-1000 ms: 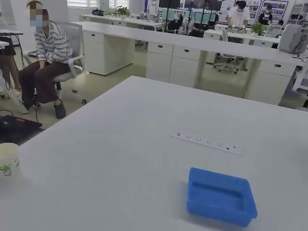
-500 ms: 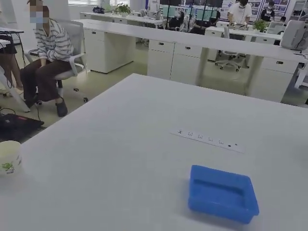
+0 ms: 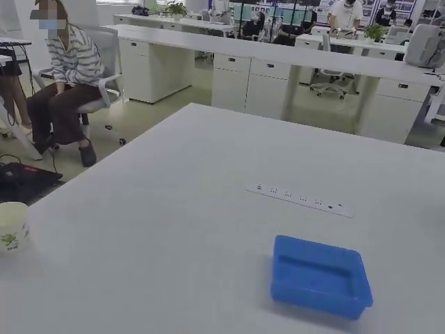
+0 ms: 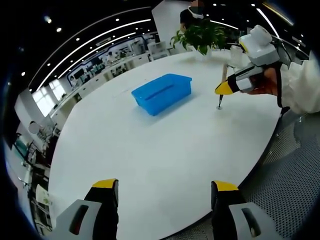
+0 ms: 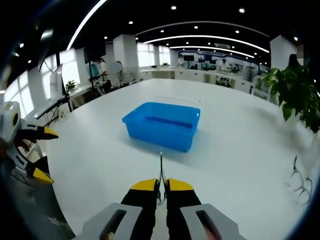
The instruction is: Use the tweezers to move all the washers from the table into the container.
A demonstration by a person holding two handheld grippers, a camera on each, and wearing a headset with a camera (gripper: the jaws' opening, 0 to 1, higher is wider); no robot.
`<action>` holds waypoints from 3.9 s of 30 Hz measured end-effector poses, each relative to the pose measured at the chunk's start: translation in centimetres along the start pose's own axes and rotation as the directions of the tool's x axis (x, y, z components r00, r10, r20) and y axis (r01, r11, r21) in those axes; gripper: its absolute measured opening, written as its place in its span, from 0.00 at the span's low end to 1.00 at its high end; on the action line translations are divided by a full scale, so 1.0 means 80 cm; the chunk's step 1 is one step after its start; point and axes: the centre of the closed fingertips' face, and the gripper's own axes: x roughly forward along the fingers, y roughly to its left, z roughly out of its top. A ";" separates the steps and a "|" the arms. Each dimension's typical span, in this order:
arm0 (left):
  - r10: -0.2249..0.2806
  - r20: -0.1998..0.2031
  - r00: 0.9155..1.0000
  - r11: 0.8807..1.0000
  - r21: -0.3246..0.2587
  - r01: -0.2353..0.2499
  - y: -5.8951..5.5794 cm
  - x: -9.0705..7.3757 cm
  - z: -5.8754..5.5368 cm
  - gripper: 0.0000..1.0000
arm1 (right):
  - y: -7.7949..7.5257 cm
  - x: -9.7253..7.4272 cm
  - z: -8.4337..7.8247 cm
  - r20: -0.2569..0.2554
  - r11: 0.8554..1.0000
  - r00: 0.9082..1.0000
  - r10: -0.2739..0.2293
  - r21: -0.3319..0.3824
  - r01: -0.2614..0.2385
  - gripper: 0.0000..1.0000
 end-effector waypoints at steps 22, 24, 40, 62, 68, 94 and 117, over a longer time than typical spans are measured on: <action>0.004 0.016 1.000 1.000 -0.003 -0.004 0.001 -0.002 0.003 0.77 | 0.000 -0.009 0.015 0.005 0.998 1.000 0.031 0.060 -0.031 0.01; 0.005 0.015 1.000 1.000 -0.005 -0.005 0.002 -0.002 0.003 0.77 | 0.001 -0.011 0.017 0.009 0.998 0.999 0.033 0.060 -0.034 0.01; 0.010 0.020 1.000 1.000 -0.003 -0.010 0.002 -0.002 0.004 0.77 | 0.003 -0.028 0.052 0.009 0.996 0.999 0.036 0.076 -0.036 0.01; 0.011 0.021 1.000 1.000 -0.004 -0.011 0.002 -0.003 0.004 0.77 | 0.007 -0.033 0.092 0.001 0.996 0.996 0.088 0.017 -0.088 0.02; 0.014 0.024 1.000 1.000 -0.007 -0.014 0.003 -0.003 0.004 0.77 | 0.007 -0.033 0.104 -0.005 0.995 0.995 0.098 -0.009 -0.098 0.02; 0.013 0.013 1.000 1.000 -0.001 -0.013 0.003 -0.002 0.002 0.76 | 0.006 -0.027 0.128 0.009 0.994 0.994 0.106 -0.036 -0.106 0.02; 0.013 -0.037 0.999 1.000 -0.005 -0.013 0.003 0.003 -0.008 0.77 | -0.009 0.024 0.162 -0.001 0.991 0.993 0.118 -0.063 -0.118 0.02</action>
